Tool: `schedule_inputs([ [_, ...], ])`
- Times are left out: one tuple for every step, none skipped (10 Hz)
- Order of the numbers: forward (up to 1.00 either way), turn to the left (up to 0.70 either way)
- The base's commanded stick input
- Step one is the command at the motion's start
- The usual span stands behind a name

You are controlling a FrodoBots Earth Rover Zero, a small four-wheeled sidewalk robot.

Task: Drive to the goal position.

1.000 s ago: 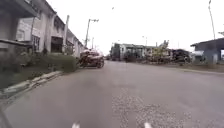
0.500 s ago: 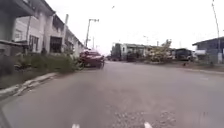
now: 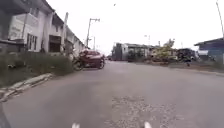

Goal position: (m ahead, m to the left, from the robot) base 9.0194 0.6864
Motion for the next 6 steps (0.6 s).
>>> schedule_inputs([
  [0.7, 0.0],
  [0.7, 0.0],
  [0.7, 0.0],
  [0.7, 0.0],
  [0.7, 0.0],
  [0.7, 0.0],
])
